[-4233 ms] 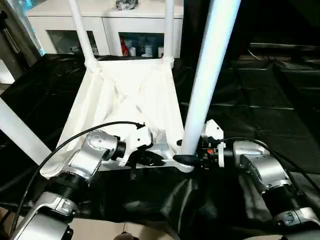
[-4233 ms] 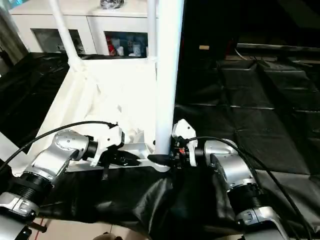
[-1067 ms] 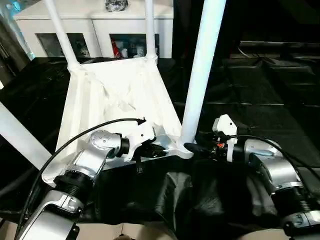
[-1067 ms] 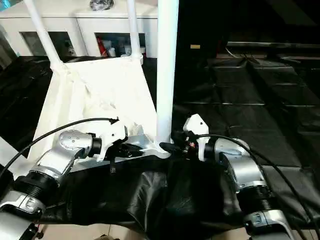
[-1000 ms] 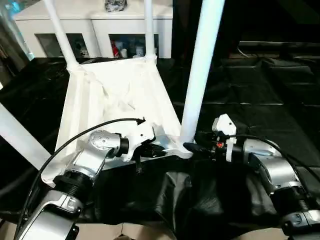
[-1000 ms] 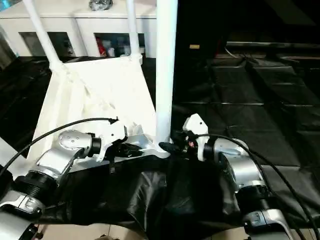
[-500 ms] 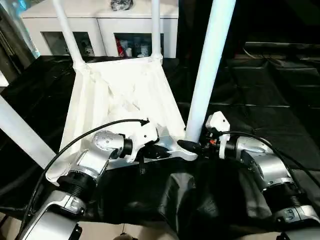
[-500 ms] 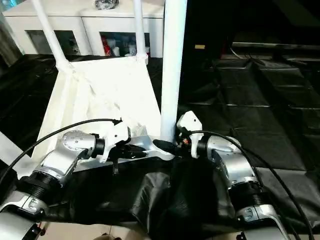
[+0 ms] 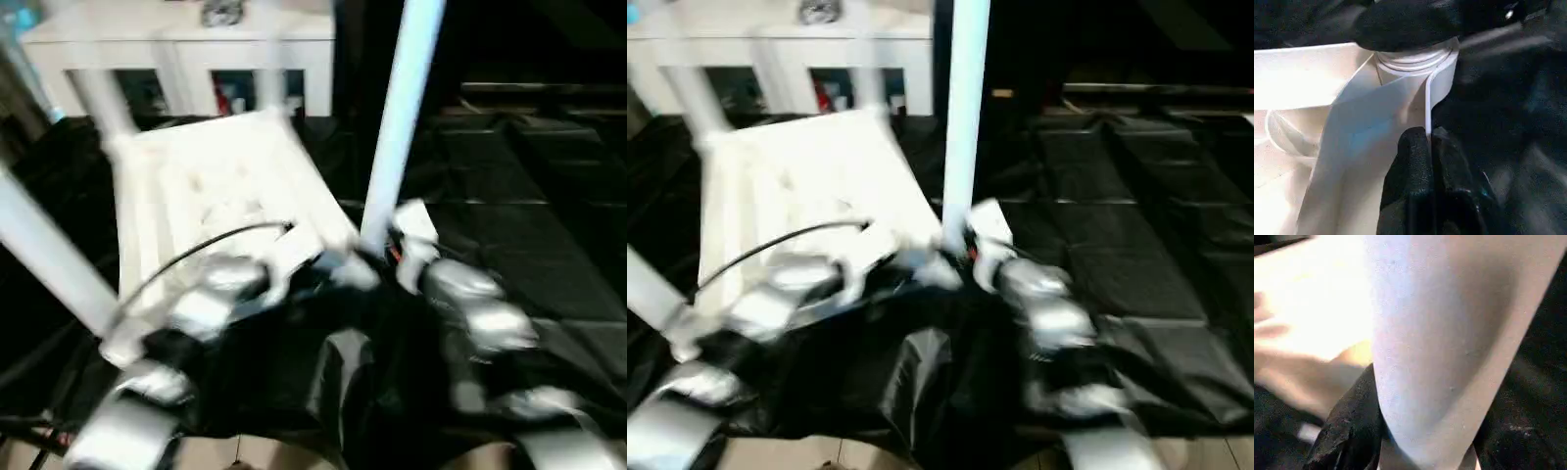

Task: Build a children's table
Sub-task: Rotate leg to tighten

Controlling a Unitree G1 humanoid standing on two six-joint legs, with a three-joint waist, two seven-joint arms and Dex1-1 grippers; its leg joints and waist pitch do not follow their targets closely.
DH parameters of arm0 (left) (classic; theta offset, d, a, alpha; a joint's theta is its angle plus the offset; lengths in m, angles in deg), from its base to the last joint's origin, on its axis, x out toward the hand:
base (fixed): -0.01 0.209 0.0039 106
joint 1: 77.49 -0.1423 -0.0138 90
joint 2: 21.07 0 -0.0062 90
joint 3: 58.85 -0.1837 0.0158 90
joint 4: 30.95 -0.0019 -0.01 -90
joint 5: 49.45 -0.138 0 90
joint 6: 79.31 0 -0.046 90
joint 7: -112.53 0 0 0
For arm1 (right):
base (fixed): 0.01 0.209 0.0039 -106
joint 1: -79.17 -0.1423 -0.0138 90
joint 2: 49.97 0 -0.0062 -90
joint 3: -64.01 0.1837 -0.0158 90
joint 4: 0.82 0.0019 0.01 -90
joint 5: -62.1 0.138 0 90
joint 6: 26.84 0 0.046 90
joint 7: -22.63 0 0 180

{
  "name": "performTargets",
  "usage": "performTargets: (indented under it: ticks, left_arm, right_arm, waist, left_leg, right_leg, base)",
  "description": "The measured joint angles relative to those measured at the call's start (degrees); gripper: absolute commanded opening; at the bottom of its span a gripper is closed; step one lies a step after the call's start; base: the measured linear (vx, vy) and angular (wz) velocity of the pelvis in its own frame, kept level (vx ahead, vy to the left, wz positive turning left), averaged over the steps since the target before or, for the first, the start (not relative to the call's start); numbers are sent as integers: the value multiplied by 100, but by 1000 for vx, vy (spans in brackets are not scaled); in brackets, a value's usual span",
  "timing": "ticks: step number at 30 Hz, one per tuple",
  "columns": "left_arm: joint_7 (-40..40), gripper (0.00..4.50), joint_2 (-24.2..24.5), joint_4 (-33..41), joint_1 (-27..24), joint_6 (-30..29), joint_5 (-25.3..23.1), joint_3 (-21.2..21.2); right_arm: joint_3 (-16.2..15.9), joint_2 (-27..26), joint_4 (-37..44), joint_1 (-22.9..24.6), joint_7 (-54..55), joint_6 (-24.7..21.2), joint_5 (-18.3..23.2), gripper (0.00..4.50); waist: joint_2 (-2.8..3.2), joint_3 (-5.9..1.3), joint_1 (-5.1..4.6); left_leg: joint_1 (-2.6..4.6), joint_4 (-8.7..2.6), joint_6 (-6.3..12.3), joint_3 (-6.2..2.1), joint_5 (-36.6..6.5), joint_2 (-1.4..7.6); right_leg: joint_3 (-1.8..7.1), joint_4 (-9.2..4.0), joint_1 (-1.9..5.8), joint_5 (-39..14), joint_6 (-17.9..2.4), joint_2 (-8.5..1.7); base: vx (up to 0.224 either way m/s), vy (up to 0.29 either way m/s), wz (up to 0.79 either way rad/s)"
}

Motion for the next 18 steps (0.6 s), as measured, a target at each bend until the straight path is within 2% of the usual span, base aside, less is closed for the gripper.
performTargets:
  ticks: [5,6,7,9,11,18]
  left_arm:
    - [447,0,-270,-220,140,-14,-73,25]
    - [435,0,-274,-220,141,-12,-73,28]
    - [382,0,-269,-220,141,3,-77,31]
    - [277,0,-234,-219,140,48,-80,31]
    - [121,0,-140,-215,129,118,-76,25]
    - [-664,0,226,47,-92,437,46,-46]
  right_arm:
    - [24,-354,-450,-234,863,285,-196,197]
    - [32,-356,-468,-237,821,360,-194,252]
    - [64,-356,-478,-236,744,404,-188,266]
    - [131,-355,-467,-219,483,418,-124,266]
    - [110,-281,-411,-188,193,402,-123,299]
    - [-360,336,-297,-114,-1205,390,-124,309]
  waist:
    - [22,-13,8]
    - [24,-14,9]
    - [25,-15,10]
    - [26,-15,10]
    - [27,-15,5]
    - [31,-12,46]
  left_leg:
    - [-4,-1,0,0,0,-1]
    - [-6,-4,1,0,-1,-2]
    - [-6,-6,1,0,-3,-2]
    - [-7,-13,1,0,-2,-2]
    - [-10,-20,1,0,-2,0]
    - [-10,-25,1,-1,-2,0]
  right_leg:
    - [0,-3,0,1,1,0]
    - [1,-4,0,2,1,-1]
    - [0,-5,1,2,0,-1]
    - [-2,-4,0,19,-28,-1]
    - [-5,-3,0,20,-28,0]
    - [-8,-8,-3,19,-27,0]
  base:
    - [0,0,0]
    - [0,0,0]
    - [0,0,0]
    - [0,0,0]
    - [0,0,0]
    - [0,0,0]
